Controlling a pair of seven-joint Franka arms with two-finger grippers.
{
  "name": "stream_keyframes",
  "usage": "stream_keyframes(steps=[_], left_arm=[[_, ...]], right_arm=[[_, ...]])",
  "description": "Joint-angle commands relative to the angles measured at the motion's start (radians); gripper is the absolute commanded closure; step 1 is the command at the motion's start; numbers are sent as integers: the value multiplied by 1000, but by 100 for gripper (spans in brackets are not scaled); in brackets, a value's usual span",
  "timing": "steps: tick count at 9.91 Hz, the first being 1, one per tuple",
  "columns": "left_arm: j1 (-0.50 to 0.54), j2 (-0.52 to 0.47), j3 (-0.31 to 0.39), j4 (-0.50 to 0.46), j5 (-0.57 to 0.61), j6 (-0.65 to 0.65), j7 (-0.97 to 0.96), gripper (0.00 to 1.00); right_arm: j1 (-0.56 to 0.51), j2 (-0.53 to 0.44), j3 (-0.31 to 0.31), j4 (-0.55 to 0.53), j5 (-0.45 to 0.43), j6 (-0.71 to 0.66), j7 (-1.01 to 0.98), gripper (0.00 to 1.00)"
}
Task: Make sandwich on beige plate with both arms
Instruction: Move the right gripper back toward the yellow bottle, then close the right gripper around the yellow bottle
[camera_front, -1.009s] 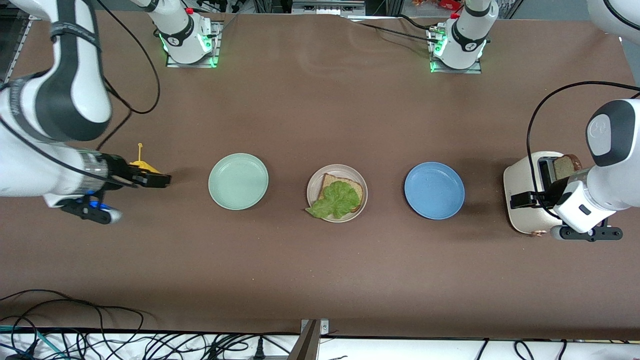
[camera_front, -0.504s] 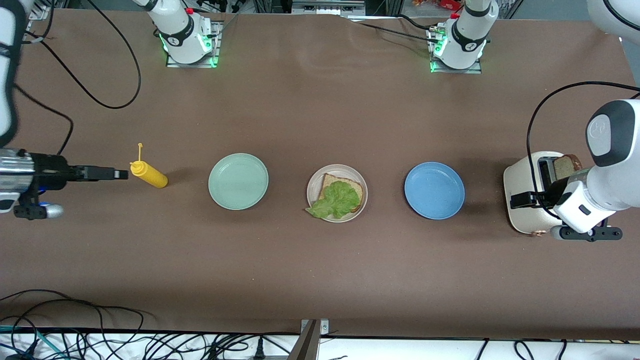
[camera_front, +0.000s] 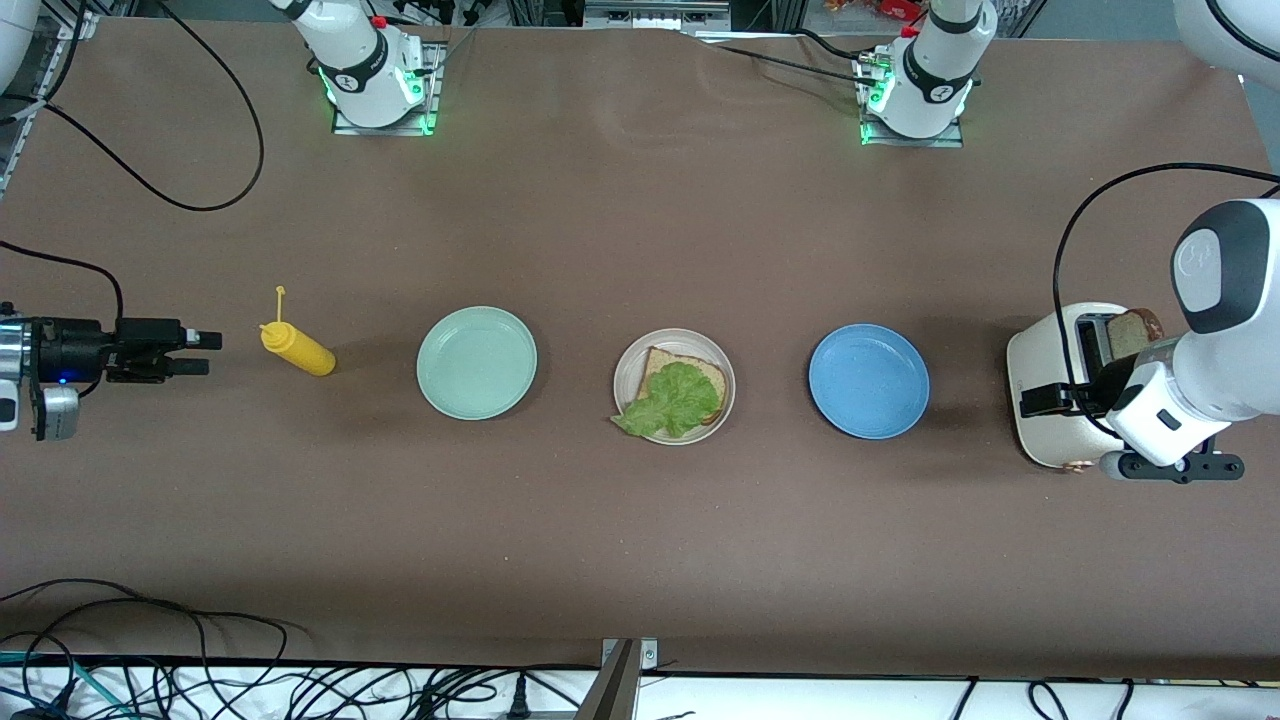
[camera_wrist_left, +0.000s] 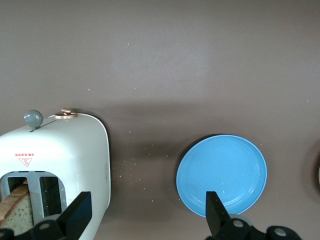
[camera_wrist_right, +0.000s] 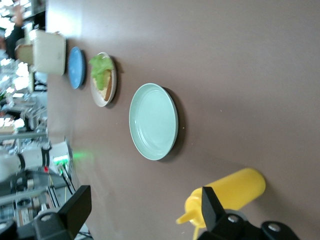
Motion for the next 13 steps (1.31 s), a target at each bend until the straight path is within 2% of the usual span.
stream_keyframes(steps=[1,3,6,11,13], left_arm=[[-3,-5,-3,-4,38,-9,-3,0],[-3,-5,-3,-5,38,-9,-5,0],[-3,-5,-3,-5,38,-9,-5,0],[-3,-4,-3,-6,38,-11,-5,0],[-3,-5,-3,-6,38,-11,-5,0]], right_arm=[[-26,7,12,-49,54,-14,-186,6],[-44,45,12,-43,103,-22,-249,5],[-43,41,12,-39,95,-19,-280,1],[-46,45,11,-52,100,4,-522,0],[-55,47,9,-80,99,42,-689,0]])
